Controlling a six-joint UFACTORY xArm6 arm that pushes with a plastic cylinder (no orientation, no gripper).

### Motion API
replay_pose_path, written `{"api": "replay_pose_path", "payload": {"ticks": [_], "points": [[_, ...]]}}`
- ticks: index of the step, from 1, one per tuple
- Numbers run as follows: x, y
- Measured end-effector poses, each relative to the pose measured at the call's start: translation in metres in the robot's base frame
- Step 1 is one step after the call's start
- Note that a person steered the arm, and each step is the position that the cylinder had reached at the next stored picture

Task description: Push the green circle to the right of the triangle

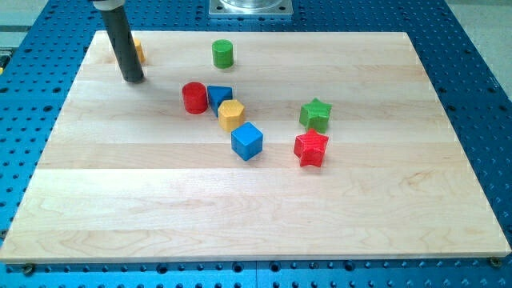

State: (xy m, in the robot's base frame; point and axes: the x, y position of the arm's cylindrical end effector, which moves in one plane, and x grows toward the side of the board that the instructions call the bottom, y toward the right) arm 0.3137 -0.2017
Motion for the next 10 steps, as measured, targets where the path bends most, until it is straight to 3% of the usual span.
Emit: {"api": "replay_pose_path", "payload": {"ticks": [2,4,5,7,8,9,10], "points": [[-0.011,-0.011],[-0.049,0.106],[-0.090,0.114],[0.009,0.169],[-0.027,0.165],[-0.002,0.209],[0.024,0.199]]}}
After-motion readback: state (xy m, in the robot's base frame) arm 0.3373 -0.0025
